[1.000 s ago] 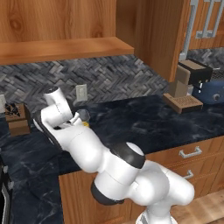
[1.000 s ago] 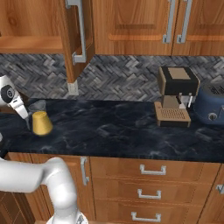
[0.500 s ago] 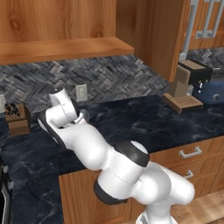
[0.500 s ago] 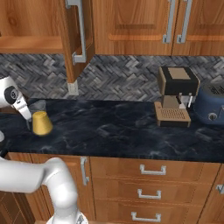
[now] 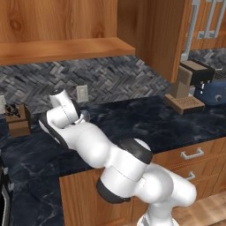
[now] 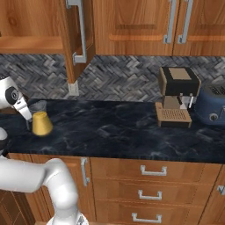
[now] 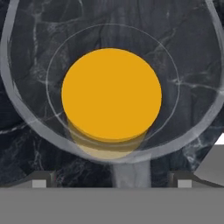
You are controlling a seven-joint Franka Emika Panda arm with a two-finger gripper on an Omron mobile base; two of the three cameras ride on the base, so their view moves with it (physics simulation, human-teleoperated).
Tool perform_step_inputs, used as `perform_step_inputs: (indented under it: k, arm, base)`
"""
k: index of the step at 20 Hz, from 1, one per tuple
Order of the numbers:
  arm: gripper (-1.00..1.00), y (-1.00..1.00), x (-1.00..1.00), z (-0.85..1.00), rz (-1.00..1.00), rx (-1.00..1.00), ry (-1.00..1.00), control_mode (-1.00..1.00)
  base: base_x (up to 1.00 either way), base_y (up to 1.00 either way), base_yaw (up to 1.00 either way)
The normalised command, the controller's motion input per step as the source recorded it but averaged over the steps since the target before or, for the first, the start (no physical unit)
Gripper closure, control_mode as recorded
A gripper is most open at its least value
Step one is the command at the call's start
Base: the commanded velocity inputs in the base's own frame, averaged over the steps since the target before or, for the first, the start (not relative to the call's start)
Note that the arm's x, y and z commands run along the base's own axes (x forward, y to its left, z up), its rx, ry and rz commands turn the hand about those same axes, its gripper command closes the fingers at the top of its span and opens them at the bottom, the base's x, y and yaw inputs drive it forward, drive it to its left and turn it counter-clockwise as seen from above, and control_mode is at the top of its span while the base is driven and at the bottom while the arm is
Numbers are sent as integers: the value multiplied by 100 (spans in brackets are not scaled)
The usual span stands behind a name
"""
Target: There is a tray on the dining counter. Grab the cup, mug, and pitcher and place them on the tray. The pitcher may be placed next to the tray if it cannot fit the tray.
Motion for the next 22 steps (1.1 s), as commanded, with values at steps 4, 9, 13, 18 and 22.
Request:
perform_step_inputs:
  k: [4, 9, 13, 18, 22]
  arm:
    - [-100, -11, 1, -21, -1, 0, 0, -100]
    - [-100, -26, 0, -32, -3, -2, 0, -100]
    - [-100, -37, 0, -41, -6, -6, -1, -100]
    - [-100, -28, 0, -41, -5, -4, 0, -100]
    - [-100, -18, 0, -53, -4, -2, 0, -100]
  base:
    - [0, 0, 0]
    - [0, 0, 0]
    - [0, 0, 0]
    - [0, 0, 0]
    - [0, 0, 0]
